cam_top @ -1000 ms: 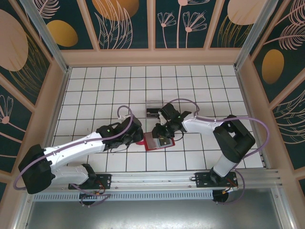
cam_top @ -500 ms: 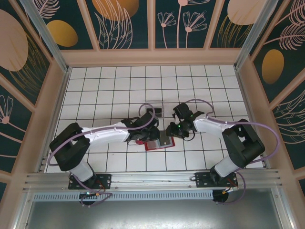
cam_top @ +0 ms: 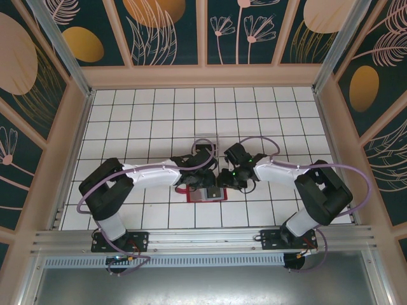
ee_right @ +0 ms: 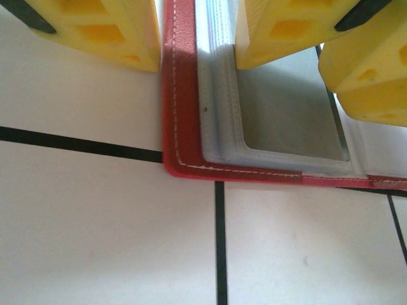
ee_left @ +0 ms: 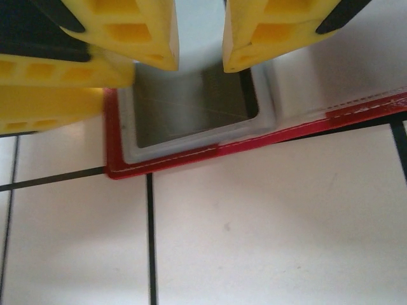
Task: Take the credit cards out of the card holder
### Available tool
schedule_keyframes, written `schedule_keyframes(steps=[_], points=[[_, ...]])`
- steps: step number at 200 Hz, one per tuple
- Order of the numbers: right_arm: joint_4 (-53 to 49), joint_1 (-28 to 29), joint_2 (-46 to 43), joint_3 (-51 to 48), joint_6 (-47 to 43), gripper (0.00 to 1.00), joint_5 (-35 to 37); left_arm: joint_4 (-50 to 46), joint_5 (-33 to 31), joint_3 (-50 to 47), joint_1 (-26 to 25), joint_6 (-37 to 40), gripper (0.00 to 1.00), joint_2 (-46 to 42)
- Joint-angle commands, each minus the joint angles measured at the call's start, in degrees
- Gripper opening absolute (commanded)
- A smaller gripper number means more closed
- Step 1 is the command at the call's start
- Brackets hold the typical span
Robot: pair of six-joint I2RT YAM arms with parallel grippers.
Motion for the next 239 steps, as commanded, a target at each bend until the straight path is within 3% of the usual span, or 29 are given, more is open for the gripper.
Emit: schedule_keyframes(steps=[1,80,135,239], points=[[-1.44,-0.32,-2.58,-1.61,1.86,0.38,2.68,-3.48,-1.55,1.09,0.29,1.52,0.25,0.55],[0.62,-0.46,1.08,-1.72,0.42,0.42,0.36,-4.31,-2.75,-0.23,0.3,0.56,0.23,-1.49],[0.51,-0.59,2.0,-1.92,0.46,0.37,0.89,-4.32,-2.37,-1.28,0.28,0.29,0.23,-1.52],[0.0,-0.59,1.75,-1.68,0.5,0.36,0.89,-4.97,-2.74,-1.77,0.32,0.2,0.15,-1.32]])
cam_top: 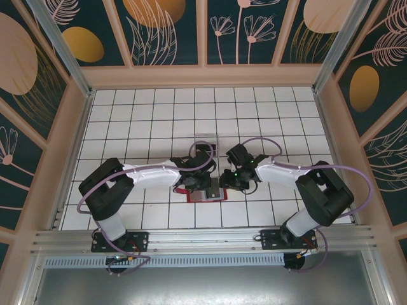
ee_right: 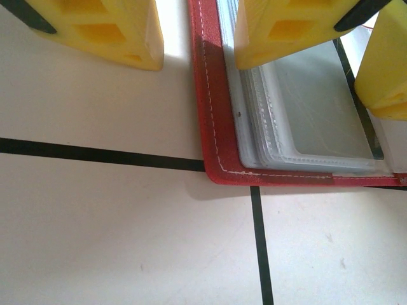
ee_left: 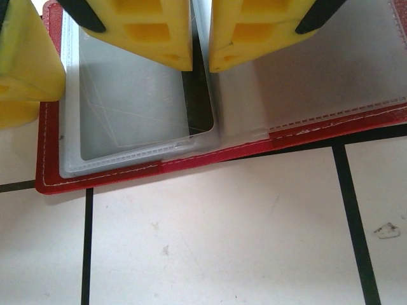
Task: Take the credit cards out of the card holder
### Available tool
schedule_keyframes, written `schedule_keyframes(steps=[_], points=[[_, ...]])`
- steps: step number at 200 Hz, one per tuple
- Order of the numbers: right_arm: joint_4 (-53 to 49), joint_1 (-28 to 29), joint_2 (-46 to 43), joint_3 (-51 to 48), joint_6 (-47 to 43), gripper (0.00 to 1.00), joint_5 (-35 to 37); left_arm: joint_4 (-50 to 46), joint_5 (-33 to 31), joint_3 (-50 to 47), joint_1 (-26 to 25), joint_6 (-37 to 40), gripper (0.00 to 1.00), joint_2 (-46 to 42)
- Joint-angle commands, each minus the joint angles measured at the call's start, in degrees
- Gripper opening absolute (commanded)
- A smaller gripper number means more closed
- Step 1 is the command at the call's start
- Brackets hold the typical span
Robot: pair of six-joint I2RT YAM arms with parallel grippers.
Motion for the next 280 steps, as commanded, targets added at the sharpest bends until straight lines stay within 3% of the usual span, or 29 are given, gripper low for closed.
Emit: schedule_keyframes(steps=[1,47,84,166,217,251,280], points=[[0.16,0.0,1.95,-0.54,-0.33,0.36,0.85,-2.16,-1.07,-0.79,0.32,-0.11,0.15,-1.06],[-0.09,-0.16,1.92,-0.62,-0.24,0.36,1.11,-6.73,-4.87,-0.68,0.3,0.29,0.16,-3.83],[-1.22,-0.22,0.87,0.17,-0.15,0.36,1.76,-4.65,-5.19,-0.63,0.39,0.42,0.18,-6.39],[-3.1,0.85,-0.33,3.2,-0.06,0.42,1.48,24.63,13.17,-17.37,5.58,-5.62,0.24,-13.12],[-3.34,2.56,2.59,5.21,0.24,0.56,1.9,27.58,15.9,-19.7,6.65,-5.99,0.27,-11.33],[-3.63,2.81,4.7,5.26,0.2,0.55,3.2,27.37,15.78,-20.45,6.99,-5.92,0.29,-10.67],[-3.71,2.83,6.42,4.51,-0.15,0.48,3.93,27.71,16.37,-20.76,7.04,-5.96,0.29,-9.81]])
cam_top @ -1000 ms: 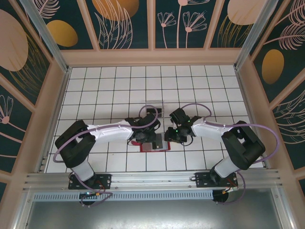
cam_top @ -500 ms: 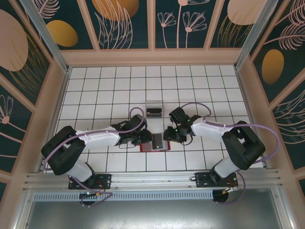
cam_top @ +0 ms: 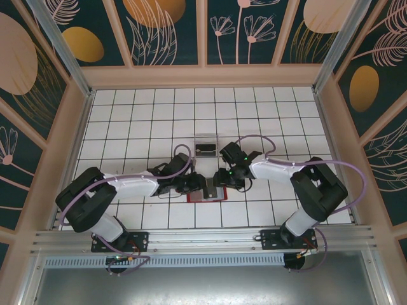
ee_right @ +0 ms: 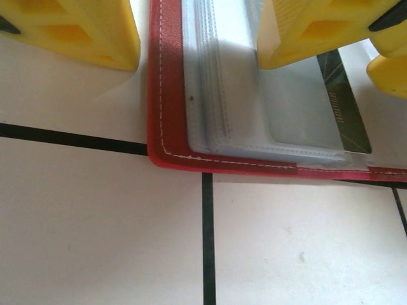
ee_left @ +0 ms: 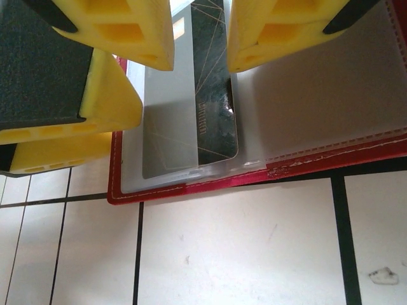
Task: Take the credit cards out of the card holder
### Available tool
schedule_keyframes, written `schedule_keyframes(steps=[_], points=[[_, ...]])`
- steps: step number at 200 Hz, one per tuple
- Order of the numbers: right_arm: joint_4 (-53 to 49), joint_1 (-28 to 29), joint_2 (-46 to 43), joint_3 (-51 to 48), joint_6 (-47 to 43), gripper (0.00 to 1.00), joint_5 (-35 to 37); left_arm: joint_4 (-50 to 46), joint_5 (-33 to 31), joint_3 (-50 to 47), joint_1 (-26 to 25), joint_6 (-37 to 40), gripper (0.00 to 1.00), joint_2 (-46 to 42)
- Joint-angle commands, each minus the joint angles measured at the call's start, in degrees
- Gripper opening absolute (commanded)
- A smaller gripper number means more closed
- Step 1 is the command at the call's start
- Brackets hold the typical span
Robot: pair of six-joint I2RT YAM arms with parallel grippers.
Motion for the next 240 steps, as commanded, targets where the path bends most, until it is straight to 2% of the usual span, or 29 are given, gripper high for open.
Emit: schedule_keyframes(steps=[1,54,111,137,240], points=[[-0.99,0.46,2.91,-0.31,-0.35,0.48,2.4,1.73,1.28,-0.8,0.31,-0.53,0.29,1.02],[-0.46,0.59,3.72,-0.85,-0.52,0.44,1.78,2.56,2.42,-0.87,0.29,-0.62,0.29,3.26],[-0.16,0.61,3.91,-0.85,-0.53,0.42,0.94,7.52,4.81,-1.99,0.36,-1.47,0.28,5.26],[-0.08,0.94,3.96,-0.96,-0.28,0.41,0.77,10.56,6.12,-2.76,0.37,-2.29,0.24,5.52],[-0.94,1.38,3.47,-0.33,-0.08,0.43,1.22,9.82,4.99,-3.0,0.29,-1.12,0.09,4.79]])
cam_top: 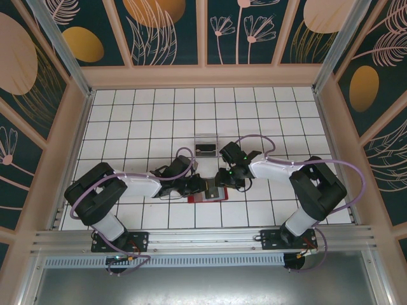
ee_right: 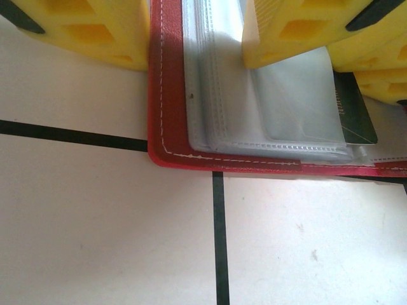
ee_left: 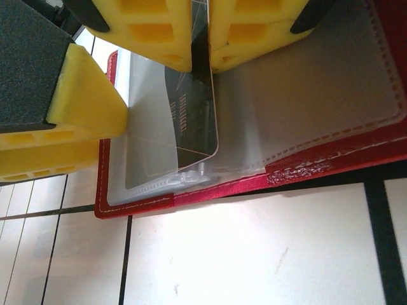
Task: Take the credit cards out of the card holder
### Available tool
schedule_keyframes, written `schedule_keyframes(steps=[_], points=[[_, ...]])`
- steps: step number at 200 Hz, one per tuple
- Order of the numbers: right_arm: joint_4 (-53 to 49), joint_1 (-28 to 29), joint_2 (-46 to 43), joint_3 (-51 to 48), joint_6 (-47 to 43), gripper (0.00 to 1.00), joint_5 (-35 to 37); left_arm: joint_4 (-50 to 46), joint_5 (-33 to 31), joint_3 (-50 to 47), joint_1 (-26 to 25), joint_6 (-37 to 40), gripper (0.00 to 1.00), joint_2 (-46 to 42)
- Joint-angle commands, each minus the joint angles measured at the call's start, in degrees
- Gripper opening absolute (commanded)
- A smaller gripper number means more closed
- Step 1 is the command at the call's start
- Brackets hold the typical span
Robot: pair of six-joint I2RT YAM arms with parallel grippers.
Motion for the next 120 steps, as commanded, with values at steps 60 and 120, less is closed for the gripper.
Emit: schedule_keyframes(steps=[60,120], points=[[-0.35,1.4,1.68,-1.58,0.75,0.47,1.91,-4.07,-1.87,-1.3,0.04,2.39,0.01,-4.73],[-0.07,1.4,1.31,-1.51,0.82,0.48,1.91,-16.81,-6.46,0.68,-0.02,8.82,0.0,-11.46]])
